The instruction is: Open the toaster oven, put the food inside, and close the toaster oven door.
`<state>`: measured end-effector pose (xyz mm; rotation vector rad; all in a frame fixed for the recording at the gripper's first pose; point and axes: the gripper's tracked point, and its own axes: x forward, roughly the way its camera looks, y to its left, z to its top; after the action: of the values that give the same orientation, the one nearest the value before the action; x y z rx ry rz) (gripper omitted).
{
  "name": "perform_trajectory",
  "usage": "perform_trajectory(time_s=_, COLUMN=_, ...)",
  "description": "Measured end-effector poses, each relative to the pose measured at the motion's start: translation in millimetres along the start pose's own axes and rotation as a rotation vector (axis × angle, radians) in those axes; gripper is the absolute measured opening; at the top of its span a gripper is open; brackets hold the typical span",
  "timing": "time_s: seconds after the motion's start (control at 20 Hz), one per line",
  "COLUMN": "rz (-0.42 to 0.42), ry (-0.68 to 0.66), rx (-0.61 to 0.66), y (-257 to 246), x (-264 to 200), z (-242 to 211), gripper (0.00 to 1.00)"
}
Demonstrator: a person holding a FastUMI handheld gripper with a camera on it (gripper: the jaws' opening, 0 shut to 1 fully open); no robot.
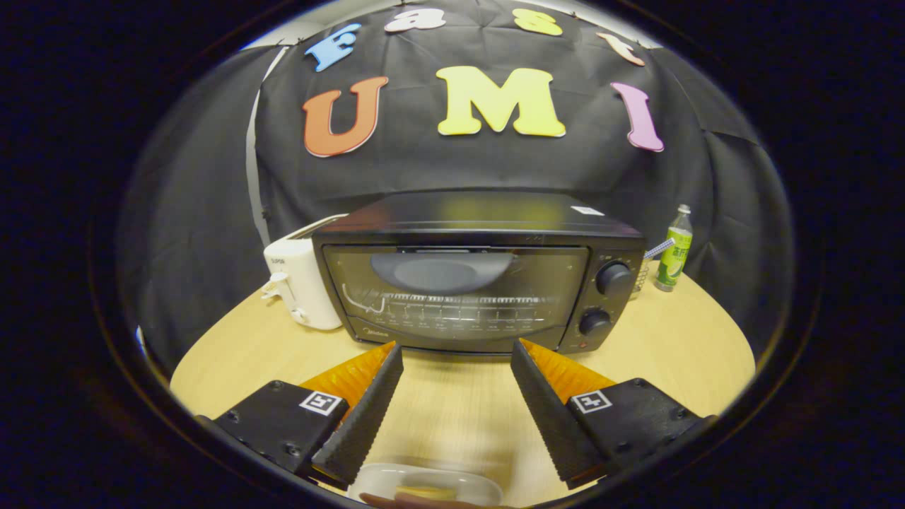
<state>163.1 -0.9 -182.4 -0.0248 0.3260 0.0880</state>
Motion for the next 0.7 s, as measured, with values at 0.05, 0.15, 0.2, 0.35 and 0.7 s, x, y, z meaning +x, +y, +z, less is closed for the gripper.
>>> perform_trajectory(time_s=0.05, rz=0.016, ry=-0.016, rx=0.004, y=4, x=-4, z=5, gripper=1.00)
perform_trajectory(time_s=0.15, rz=0.028, ry=-0.051, rx=-0.013, y=1, x=-5, z=10, gripper=1.00)
perform_trajectory(time_s=0.2, rz=0.019, ry=-0.084, rx=-0.028, y=2, x=-7, z=18, gripper=1.00)
perform_trajectory(time_s=0.35, rz=0.033, ry=-0.205, rx=-0.076, y=18, x=-12, z=50, gripper=1.00)
perform_trajectory(time_s=0.7, rz=-0.007, ry=-0.231, rx=-0.015, y=25, x=33, z=80, gripper=1.00)
